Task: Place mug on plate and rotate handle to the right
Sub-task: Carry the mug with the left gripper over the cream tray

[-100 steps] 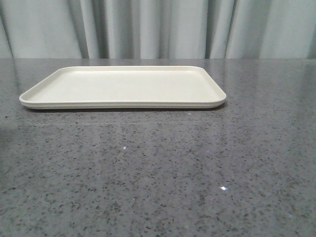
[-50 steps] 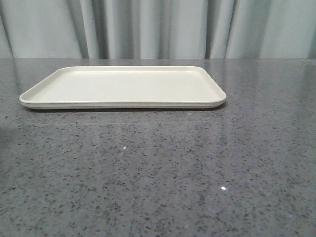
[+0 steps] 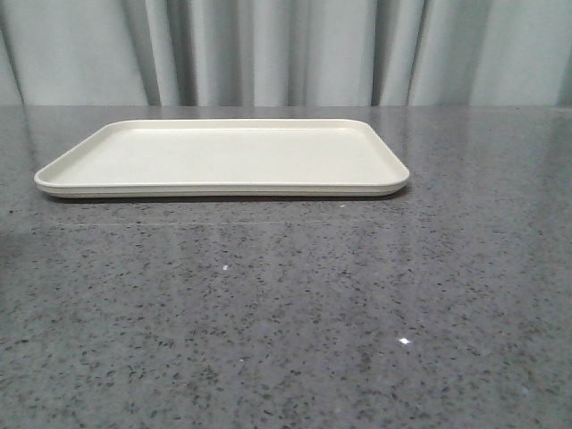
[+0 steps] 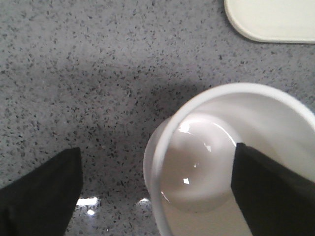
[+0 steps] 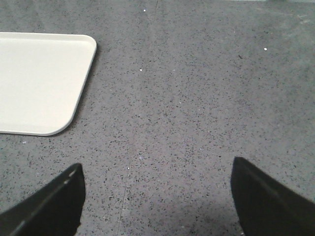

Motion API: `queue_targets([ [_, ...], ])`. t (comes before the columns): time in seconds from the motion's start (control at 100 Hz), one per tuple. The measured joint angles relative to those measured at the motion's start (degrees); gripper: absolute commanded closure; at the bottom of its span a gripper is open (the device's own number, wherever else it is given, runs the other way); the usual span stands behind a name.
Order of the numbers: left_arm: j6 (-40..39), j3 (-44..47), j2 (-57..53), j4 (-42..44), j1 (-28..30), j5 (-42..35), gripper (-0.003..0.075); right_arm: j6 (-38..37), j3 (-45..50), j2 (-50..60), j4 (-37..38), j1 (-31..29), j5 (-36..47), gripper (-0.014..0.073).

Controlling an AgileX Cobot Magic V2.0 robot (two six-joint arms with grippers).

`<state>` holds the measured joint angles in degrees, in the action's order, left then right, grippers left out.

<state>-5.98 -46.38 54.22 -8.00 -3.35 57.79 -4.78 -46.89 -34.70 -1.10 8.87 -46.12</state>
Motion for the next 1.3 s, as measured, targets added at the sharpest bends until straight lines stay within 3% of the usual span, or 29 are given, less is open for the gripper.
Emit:
queue_targets([
  [0.1, 0.00, 0.00, 1.58, -0.02, 0.00, 0.09, 0.0266, 0.00, 0.00, 0.00, 0.00, 0.00, 0.00, -0.0010],
  [0.34, 0.09, -0.88, 1.97, 0.03, 0.00, 0.80, 0.0739, 0.00, 0.00, 0.00, 0.00, 0.00, 0.00, -0.0010],
  [0.9, 0.09, -12.90, 2.36, -3.56, 0.00, 4.66, 0.0741, 0.00, 0.00, 0.00, 0.00, 0.00, -0.04, -0.0010],
  [1.1, 0.37, -20.20, 7.81, -6.15, 0.00, 5.02, 0.0741, 0.00, 0.00, 0.00, 0.00, 0.00, -0.04, -0.0010],
  [1.3, 0.50, -29.29, 17.90, -6.58, -6.07, 4.23, 0.0741, 0.00, 0.00, 0.00, 0.00, 0.00, -0.04, -0.0010],
])
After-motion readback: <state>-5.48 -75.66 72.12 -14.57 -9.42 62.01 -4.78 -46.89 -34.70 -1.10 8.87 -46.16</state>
